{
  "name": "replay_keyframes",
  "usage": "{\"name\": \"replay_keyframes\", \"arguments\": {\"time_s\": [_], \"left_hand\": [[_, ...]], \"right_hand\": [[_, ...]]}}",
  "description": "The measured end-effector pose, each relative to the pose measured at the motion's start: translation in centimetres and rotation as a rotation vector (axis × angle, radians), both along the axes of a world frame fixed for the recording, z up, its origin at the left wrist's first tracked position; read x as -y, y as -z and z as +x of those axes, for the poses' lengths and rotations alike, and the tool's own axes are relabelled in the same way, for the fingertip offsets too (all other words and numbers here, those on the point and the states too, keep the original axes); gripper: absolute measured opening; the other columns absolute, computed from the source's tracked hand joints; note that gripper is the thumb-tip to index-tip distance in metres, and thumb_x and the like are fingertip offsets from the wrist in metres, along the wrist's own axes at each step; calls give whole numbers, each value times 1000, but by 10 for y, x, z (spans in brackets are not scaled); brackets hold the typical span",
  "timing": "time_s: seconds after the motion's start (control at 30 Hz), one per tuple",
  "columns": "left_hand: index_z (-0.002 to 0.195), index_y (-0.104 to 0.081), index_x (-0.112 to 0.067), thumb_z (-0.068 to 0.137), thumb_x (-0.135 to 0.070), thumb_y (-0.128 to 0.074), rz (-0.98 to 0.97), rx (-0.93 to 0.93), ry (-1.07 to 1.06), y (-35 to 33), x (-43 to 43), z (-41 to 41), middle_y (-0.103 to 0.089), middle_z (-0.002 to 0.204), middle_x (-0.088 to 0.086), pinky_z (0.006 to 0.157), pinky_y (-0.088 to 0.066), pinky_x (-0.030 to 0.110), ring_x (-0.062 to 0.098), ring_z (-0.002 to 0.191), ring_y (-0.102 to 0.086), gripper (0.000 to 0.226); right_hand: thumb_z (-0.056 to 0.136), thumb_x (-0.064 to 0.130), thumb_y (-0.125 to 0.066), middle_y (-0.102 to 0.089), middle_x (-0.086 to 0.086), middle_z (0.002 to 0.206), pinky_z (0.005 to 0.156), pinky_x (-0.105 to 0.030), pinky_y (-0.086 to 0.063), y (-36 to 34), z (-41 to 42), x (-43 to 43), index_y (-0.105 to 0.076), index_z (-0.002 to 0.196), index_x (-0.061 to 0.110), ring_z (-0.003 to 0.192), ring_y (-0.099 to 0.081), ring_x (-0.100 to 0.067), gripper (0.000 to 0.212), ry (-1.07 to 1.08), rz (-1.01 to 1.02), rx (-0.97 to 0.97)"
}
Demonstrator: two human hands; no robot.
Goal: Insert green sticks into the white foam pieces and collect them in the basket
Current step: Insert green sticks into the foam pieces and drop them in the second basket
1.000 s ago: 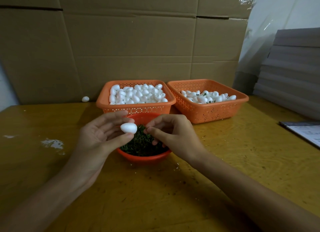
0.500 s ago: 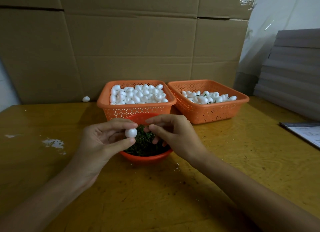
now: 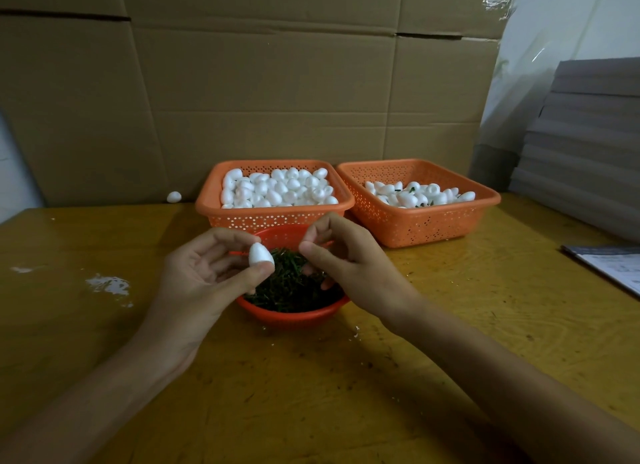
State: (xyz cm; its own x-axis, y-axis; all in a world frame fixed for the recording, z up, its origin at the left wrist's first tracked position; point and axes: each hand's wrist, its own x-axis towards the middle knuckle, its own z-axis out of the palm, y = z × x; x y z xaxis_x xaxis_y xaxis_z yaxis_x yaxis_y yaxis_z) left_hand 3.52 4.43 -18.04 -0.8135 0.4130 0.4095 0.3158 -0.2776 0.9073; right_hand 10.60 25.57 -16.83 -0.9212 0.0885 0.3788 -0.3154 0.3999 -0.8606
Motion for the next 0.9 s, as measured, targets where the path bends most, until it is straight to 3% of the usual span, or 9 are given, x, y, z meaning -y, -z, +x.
{"name": "replay_keyframes", "arguments": {"time_s": [0.1, 0.27, 0.53, 0.73, 0.9], "left_hand": [[100, -72, -17, 67, -23, -87, 49, 53, 7, 1, 1, -2, -76, 111, 13, 71, -61, 24, 32, 105, -75, 38], [91, -76, -28, 63, -26, -88, 88, 92, 19, 1, 1, -3, -78, 105, 5, 71, -59, 19, 12, 91, -74, 30], [95, -78, -28, 64, -19, -88, 122, 127, 52, 0, 3, -6, -78, 112, 10, 75, -60, 21, 20, 104, -76, 34], [97, -81, -24, 63, -19, -88, 111, 147, 53, 0, 3, -7, -77, 115, 8, 82, -59, 21, 21, 107, -75, 35], [98, -82, -23, 63, -21, -88, 57, 121, 43, 1, 3, -6, -77, 119, 7, 84, -59, 19, 18, 109, -74, 36]], "right_hand": [[103, 18, -65, -67, 1, 90, 68, -26, -56, -5, 2, -3, -64, 102, 11, 79, -66, -14, 7, -30, -111, 37], [104, 14, -63, -79, -7, 104, 73, -25, -58, -12, 7, -6, -63, 109, 5, 88, -73, -19, 10, -126, -233, 107], [98, 8, -71, -81, -7, 104, 66, -23, -56, -11, 6, -8, -64, 103, 7, 82, -73, -16, 8, -123, -209, 90], [98, 8, -70, -81, -3, 105, 65, -23, -55, -8, 4, -8, -73, 119, 15, 80, -71, -16, 22, -123, -136, 79], [95, 17, -75, -81, 0, 98, 64, -21, -55, -5, 5, -4, -80, 110, 18, 76, -71, -14, 16, -97, -59, 33]]}}
